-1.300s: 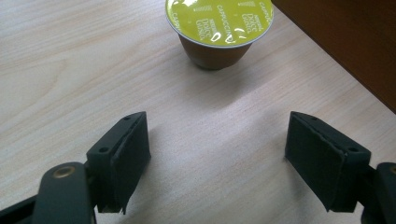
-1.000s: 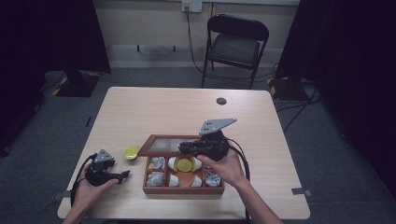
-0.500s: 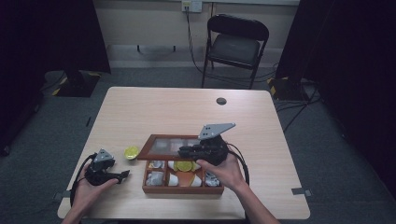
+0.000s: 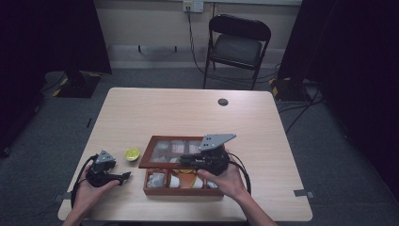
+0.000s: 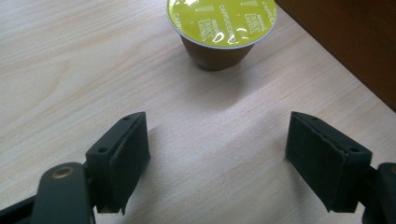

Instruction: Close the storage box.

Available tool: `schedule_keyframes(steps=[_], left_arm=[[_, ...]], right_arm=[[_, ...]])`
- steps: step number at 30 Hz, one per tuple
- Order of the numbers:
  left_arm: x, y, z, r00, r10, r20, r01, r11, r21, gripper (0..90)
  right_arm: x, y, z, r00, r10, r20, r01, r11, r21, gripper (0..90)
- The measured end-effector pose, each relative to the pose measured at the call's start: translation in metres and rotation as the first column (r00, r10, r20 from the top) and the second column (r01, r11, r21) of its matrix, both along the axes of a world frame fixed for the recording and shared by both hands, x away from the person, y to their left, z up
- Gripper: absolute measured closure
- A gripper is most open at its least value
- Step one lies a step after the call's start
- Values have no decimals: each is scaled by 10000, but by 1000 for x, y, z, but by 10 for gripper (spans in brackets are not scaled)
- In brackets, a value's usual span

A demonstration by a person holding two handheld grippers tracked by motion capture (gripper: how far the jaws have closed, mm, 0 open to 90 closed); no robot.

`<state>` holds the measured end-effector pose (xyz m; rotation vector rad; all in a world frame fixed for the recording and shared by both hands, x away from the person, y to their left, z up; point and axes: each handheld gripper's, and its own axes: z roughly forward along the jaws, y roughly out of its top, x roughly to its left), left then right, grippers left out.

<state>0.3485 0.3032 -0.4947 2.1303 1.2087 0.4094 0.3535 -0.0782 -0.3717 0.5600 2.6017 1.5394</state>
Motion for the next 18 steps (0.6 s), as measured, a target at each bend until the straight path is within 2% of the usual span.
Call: schedule_keyframes(steps=[18], left_arm=[[0, 0, 0, 10000, 26, -28, -26, 10000, 6, 211]], right_arm=[[-9, -1, -16, 10000, 69, 16, -69, 10000, -28, 820]])
